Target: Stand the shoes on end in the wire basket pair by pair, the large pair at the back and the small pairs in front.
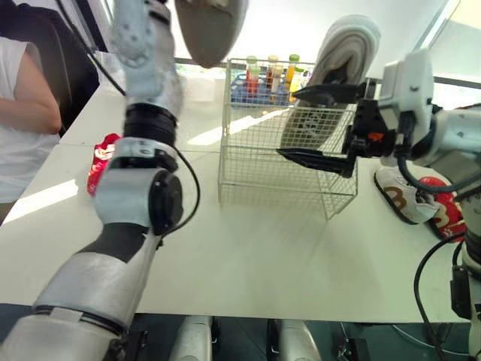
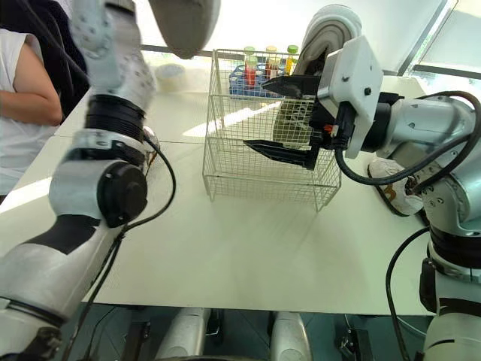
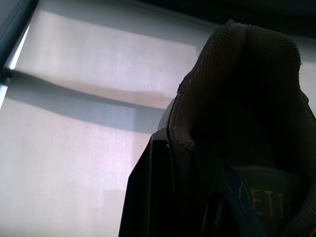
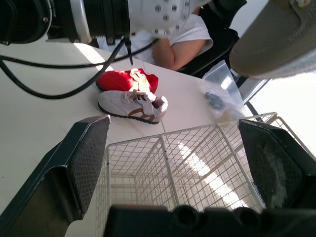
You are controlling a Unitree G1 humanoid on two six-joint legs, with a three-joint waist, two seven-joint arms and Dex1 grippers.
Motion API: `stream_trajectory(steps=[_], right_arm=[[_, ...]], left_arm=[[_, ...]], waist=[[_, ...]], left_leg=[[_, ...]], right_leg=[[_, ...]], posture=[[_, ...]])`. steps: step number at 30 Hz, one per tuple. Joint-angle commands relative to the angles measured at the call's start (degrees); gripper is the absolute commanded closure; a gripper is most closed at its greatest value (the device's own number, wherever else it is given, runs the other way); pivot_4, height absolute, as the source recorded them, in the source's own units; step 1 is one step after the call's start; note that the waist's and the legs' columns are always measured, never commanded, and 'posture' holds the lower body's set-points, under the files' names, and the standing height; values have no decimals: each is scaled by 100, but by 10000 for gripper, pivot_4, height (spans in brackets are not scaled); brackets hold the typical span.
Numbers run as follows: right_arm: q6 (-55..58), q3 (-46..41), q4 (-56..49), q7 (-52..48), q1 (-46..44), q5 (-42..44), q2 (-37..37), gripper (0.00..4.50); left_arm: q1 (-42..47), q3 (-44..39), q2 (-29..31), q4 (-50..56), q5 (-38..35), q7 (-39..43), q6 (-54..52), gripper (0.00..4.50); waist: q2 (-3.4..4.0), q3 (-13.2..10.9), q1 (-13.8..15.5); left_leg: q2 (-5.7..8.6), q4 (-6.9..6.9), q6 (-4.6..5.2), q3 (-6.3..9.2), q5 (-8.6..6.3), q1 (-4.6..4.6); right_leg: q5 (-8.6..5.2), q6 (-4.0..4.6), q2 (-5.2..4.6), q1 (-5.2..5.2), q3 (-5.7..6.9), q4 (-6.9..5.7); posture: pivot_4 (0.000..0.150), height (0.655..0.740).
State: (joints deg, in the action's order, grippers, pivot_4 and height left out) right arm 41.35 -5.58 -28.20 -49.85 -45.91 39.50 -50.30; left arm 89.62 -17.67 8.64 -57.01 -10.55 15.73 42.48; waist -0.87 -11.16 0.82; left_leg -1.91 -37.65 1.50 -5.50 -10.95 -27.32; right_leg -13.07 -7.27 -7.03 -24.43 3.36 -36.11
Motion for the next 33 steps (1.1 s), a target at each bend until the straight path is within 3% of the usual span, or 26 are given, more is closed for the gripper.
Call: stream_trajectory(steps=[1,11,22,33], right_arm=[[72,-284,-252,151,-49,105,-112,0],[768,-538,-728,575,-131,623,-330,0],[1676,-944,-1188,1159,-245,1566,-905,0],[2118,-1461,-1515,2010,-138,2651,-1420,0]], left_arm=[[169,104,-82,-290,290,-497,841,44562],[107,678,-210,-1212,1547,-1991,2042,44562],[176,1400,-452,-1635,2676,-3523,2008,44562],[575,2394,-150,-1737,4082,-5622,1733,44562]], waist=[[0,0,-18],[0,0,9],[0,0,5],[0,0,4]], left_leg=[[0,0,1,0,-1,0],[-1,-7,10,3,-6,-8],[-2,-11,14,8,-10,-10],[-6,-11,17,27,-13,-13]], right_leg=[[0,0,0,-2,0,0],[1,0,0,-4,-1,1],[1,2,-1,-4,-2,3],[2,4,-5,-7,-4,6]], posture=[[1500,7400],[1500,7400],[1500,7400],[1500,7400]])
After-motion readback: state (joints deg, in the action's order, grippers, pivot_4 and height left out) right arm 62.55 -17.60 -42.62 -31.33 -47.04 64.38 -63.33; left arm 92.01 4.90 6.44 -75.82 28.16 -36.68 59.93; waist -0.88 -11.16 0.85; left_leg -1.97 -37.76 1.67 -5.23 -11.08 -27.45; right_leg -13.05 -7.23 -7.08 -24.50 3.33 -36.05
